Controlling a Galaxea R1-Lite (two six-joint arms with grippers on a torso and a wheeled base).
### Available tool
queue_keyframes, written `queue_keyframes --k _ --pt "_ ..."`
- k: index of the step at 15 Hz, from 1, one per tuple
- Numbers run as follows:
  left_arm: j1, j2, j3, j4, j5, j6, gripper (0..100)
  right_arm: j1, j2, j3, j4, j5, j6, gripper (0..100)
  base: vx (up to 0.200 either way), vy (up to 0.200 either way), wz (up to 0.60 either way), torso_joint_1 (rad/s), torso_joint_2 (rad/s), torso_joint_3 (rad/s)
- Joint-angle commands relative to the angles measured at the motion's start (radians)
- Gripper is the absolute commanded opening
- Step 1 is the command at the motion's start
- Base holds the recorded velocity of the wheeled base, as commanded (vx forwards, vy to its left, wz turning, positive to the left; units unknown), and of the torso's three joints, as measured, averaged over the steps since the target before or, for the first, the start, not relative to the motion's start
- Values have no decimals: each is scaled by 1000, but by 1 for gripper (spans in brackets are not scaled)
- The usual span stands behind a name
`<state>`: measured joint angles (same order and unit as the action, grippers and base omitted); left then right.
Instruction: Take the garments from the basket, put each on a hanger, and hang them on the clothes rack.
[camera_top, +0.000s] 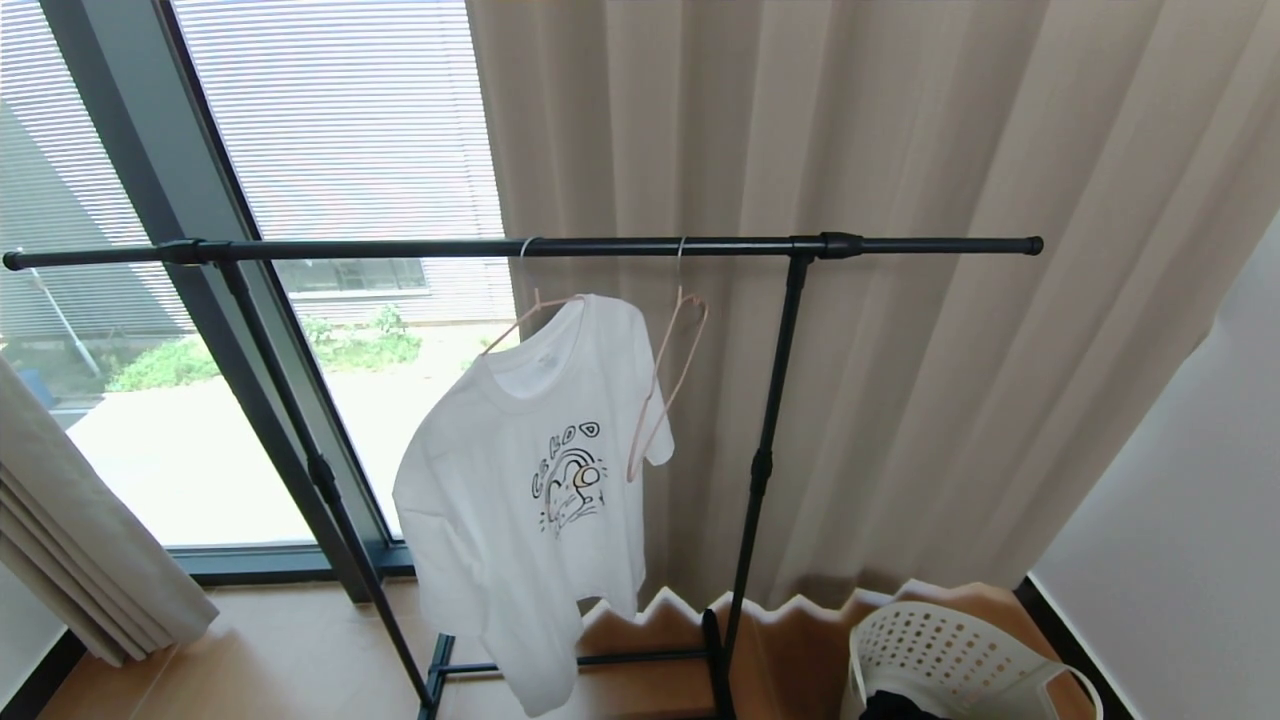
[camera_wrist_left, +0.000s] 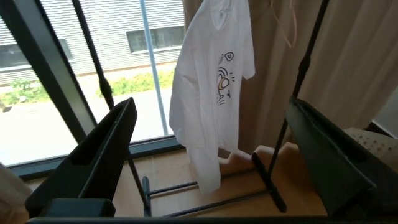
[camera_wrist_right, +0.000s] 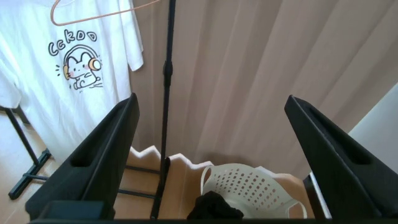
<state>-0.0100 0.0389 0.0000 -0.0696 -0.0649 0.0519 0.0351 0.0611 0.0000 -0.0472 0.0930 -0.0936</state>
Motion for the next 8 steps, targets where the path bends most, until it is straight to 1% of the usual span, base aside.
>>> queue_keyframes --k 1,3,8 --pt "10 -39 0 5 10 -32 100 -37 -61 0 -6 -2 0 100 0 0 0 0 0 0" --pt "8 -39 0 5 -1 -40 100 -37 -61 0 -6 2 26 100 0 0 0 0 0 0" --pt "8 -39 0 5 -10 -46 100 -35 -61 0 0 11 26 100 0 0 0 0 0 0"
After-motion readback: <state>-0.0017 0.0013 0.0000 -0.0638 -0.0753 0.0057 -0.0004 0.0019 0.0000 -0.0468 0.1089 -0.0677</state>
